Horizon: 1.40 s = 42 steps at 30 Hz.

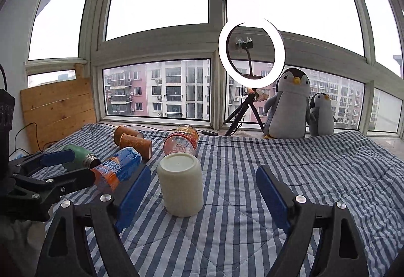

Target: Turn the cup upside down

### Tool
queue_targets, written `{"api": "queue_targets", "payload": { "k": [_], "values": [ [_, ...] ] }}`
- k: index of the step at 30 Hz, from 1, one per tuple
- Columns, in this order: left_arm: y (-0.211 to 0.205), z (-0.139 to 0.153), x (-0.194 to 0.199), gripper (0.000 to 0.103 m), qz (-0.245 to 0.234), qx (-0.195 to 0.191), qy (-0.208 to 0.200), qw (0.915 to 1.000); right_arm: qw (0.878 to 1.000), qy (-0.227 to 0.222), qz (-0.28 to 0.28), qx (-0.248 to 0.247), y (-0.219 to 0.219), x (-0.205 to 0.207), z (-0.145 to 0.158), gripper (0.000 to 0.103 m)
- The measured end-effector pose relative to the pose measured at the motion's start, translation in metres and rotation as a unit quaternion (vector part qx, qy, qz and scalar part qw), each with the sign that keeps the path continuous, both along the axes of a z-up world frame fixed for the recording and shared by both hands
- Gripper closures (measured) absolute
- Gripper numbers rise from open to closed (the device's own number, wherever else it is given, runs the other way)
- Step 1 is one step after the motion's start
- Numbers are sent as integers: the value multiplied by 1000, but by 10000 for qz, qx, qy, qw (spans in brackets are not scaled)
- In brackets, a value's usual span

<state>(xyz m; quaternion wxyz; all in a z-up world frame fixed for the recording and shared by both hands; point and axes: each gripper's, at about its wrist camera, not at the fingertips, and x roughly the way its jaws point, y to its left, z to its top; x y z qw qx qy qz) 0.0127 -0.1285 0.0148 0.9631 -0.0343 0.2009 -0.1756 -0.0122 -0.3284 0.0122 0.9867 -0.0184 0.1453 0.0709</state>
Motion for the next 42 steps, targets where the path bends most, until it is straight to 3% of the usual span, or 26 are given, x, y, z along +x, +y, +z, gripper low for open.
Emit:
{"api": "queue_targets", "payload": {
  "k": [9, 23, 27, 35, 42],
  "values": [
    [-2, -10, -13, 1, 517, -143, -451, 9975, 9969, -454, -636, -111, -19, -21, -15, 19],
    [-25, -14, -51, 1, 1129, 526, -1508, 9807, 9926, -793, -913, 133, -32, -29, -26, 18],
    [-23, -14, -63, 1, 1293, 518, -1709, 9754, 9903, -950, -1006, 160, -34, -36, -25, 17],
    [-7, -13, -61, 1, 1406, 163, -1465, 9790, 9885, -1030, -1098, 104, -32, -38, -25, 13],
    [-9, -14, -61, 1, 1459, 231, -1546, 9769, 9882, -1075, -1084, 130, -33, -38, -24, 8]
  ]
}}
